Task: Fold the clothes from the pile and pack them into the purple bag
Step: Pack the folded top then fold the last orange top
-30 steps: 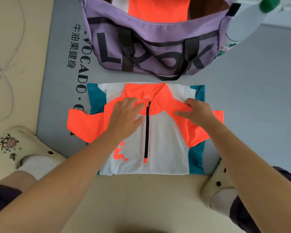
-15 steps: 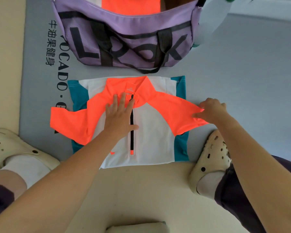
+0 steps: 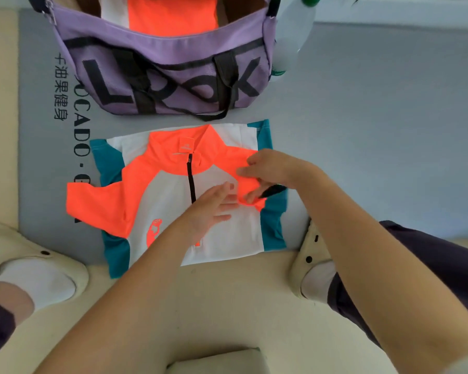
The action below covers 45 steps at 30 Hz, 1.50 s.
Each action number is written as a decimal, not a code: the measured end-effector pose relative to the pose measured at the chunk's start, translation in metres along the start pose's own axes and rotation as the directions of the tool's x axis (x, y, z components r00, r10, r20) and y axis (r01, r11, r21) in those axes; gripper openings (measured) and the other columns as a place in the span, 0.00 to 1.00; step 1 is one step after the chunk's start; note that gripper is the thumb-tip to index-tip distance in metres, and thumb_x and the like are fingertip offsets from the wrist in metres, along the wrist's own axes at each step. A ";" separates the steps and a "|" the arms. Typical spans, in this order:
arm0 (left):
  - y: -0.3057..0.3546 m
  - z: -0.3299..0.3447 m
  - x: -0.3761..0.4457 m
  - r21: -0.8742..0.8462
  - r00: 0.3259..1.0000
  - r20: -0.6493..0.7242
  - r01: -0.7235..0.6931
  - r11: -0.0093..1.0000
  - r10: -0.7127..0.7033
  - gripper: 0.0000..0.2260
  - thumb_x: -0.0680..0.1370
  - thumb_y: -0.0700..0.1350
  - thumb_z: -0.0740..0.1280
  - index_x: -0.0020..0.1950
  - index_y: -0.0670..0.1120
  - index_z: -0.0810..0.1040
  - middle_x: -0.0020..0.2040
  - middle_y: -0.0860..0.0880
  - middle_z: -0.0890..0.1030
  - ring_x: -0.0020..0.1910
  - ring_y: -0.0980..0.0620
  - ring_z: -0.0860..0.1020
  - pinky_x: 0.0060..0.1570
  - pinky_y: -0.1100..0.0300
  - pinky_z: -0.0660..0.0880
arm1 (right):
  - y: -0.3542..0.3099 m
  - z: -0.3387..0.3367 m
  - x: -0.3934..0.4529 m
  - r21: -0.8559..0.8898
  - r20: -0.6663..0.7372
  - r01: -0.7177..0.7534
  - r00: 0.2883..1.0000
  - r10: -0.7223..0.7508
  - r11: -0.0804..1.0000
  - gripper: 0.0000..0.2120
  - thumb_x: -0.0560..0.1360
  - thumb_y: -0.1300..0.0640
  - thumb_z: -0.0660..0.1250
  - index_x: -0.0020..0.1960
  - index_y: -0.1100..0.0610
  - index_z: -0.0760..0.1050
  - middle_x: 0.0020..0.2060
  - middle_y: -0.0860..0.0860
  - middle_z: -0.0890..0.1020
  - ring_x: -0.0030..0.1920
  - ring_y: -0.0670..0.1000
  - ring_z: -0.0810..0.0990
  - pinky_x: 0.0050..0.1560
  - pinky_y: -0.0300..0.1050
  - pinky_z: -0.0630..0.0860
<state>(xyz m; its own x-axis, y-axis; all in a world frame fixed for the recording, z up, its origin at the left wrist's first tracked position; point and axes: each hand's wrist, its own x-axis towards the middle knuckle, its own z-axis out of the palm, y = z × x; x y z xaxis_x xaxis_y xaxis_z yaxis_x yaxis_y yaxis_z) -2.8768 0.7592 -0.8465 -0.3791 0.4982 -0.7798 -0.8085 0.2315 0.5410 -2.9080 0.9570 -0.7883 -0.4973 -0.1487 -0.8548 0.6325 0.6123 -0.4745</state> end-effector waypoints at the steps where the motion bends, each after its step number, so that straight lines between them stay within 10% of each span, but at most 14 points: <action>1: -0.008 -0.001 0.000 -0.110 1.000 0.025 0.005 0.994 -0.003 0.24 0.73 0.68 0.62 0.62 0.57 0.75 0.57 0.54 0.83 0.58 0.53 0.81 0.59 0.55 0.75 | -0.006 0.005 0.002 0.233 0.098 0.005 0.995 -0.028 0.972 0.16 0.81 0.46 0.60 0.45 0.59 0.73 0.37 0.56 0.85 0.43 0.56 0.86 0.43 0.42 0.79; 4: -0.023 -0.005 0.003 -0.312 0.998 -0.063 0.004 0.950 -0.025 0.25 0.70 0.65 0.67 0.63 0.54 0.77 0.57 0.52 0.84 0.55 0.52 0.82 0.60 0.53 0.75 | -0.008 0.006 0.006 0.370 0.157 -0.058 0.988 -0.001 0.927 0.22 0.82 0.43 0.56 0.56 0.61 0.75 0.40 0.57 0.86 0.41 0.57 0.86 0.47 0.46 0.82; 12: -0.026 -0.015 0.021 -0.224 0.940 -0.327 0.023 0.974 -0.097 0.07 0.80 0.45 0.67 0.56 0.51 0.80 0.54 0.51 0.84 0.55 0.51 0.82 0.55 0.56 0.77 | 0.035 -0.002 0.031 0.044 -0.436 -0.027 0.899 0.043 0.999 0.10 0.78 0.59 0.61 0.56 0.55 0.76 0.40 0.55 0.83 0.30 0.49 0.80 0.32 0.35 0.77; 24: -0.020 -0.023 0.012 0.231 0.887 -0.361 -0.213 0.949 0.287 0.28 0.77 0.35 0.66 0.74 0.54 0.68 0.68 0.50 0.77 0.64 0.49 0.77 0.66 0.51 0.72 | 0.034 0.003 0.070 -0.372 -0.404 -0.117 0.914 -0.047 0.921 0.07 0.77 0.59 0.57 0.55 0.56 0.68 0.45 0.54 0.75 0.45 0.58 0.75 0.46 0.51 0.73; 29: -0.029 -0.030 0.012 0.163 0.815 -0.554 -0.095 0.982 0.171 0.18 0.75 0.43 0.70 0.61 0.57 0.71 0.46 0.45 0.84 0.46 0.48 0.83 0.55 0.48 0.78 | 0.046 0.017 0.060 -0.196 -0.553 -0.054 0.831 -0.065 0.979 0.11 0.76 0.59 0.60 0.58 0.58 0.66 0.40 0.54 0.75 0.41 0.58 0.75 0.41 0.51 0.72; 35: -0.043 -0.028 0.012 0.202 0.792 -0.604 0.044 0.978 0.089 0.14 0.69 0.47 0.72 0.50 0.50 0.72 0.44 0.48 0.82 0.44 0.44 0.83 0.51 0.43 0.79 | 0.100 0.069 0.025 -0.028 -0.468 -0.194 0.870 0.158 0.981 0.17 0.72 0.42 0.70 0.44 0.56 0.72 0.37 0.50 0.78 0.36 0.51 0.77 0.36 0.46 0.72; 45: -0.033 -0.055 -0.002 0.574 0.758 -0.528 -0.013 0.818 0.383 0.10 0.72 0.47 0.74 0.45 0.47 0.75 0.34 0.52 0.76 0.36 0.51 0.77 0.36 0.57 0.71 | 0.094 0.100 -0.003 -0.280 -0.467 -0.365 0.860 0.207 0.888 0.13 0.77 0.45 0.64 0.45 0.55 0.71 0.39 0.50 0.76 0.38 0.52 0.75 0.32 0.43 0.68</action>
<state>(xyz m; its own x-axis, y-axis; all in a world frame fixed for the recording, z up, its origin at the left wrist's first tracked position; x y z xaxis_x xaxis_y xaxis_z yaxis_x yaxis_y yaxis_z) -2.8742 0.7047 -0.8795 -0.8346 0.0249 -0.5503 -0.3983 0.6629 0.6340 -2.7872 0.9372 -0.8515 -0.5741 0.3611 -0.7349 0.5766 0.8155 -0.0497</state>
